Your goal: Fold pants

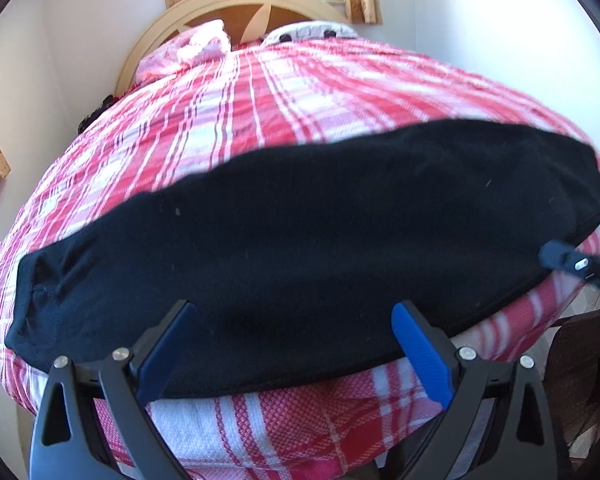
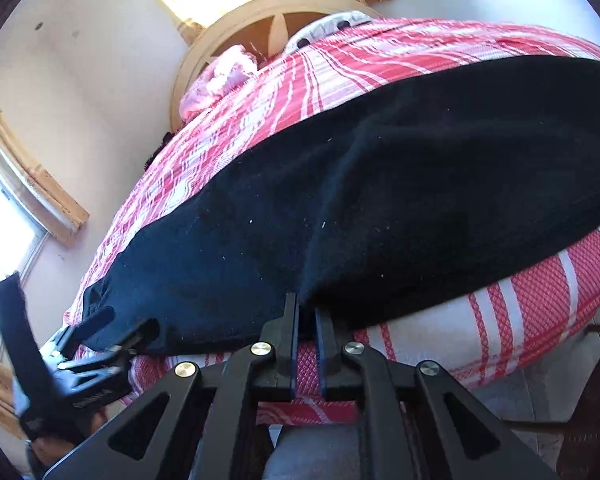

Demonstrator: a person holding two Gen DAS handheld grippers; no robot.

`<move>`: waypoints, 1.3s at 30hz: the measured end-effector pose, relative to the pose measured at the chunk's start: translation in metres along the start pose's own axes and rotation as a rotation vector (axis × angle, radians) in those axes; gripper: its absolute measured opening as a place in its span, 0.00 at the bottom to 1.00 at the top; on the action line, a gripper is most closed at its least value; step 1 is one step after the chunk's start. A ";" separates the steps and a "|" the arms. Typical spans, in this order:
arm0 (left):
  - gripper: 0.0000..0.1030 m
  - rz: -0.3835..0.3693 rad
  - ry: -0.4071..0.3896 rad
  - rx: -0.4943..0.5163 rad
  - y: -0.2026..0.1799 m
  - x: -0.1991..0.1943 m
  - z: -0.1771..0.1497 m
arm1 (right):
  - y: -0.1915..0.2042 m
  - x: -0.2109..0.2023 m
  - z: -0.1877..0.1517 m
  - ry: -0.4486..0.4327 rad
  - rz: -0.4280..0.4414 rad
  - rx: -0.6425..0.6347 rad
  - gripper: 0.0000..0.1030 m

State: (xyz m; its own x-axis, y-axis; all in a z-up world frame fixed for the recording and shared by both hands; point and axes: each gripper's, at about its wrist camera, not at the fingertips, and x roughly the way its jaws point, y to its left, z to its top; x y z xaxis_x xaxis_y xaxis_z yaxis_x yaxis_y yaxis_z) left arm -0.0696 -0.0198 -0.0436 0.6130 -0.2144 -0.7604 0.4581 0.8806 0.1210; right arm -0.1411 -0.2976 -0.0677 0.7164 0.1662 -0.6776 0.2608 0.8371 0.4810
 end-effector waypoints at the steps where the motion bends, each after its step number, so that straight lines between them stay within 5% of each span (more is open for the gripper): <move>1: 0.99 -0.008 -0.002 -0.014 0.003 0.002 -0.002 | 0.001 -0.002 0.001 0.008 -0.012 0.012 0.11; 3: 0.99 -0.021 0.004 -0.031 0.005 0.002 -0.002 | 0.002 -0.010 0.004 0.009 -0.083 0.010 0.19; 7: 0.99 -0.015 -0.003 -0.038 0.005 0.001 -0.001 | 0.013 -0.032 0.006 -0.077 -0.292 -0.061 0.54; 16: 0.98 0.012 -0.042 -0.053 0.009 -0.008 -0.004 | 0.021 -0.037 0.021 -0.136 -0.444 -0.086 0.54; 39: 0.98 0.154 -0.080 -0.237 0.095 -0.005 -0.001 | 0.085 0.008 0.045 -0.132 -0.440 -0.246 0.54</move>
State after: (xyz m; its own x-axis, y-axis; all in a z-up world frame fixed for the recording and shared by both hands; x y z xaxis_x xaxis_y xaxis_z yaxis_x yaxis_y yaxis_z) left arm -0.0299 0.0655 -0.0289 0.7171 -0.0949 -0.6905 0.1986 0.9774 0.0719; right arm -0.0835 -0.2483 -0.0070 0.6527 -0.2825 -0.7030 0.4070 0.9134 0.0109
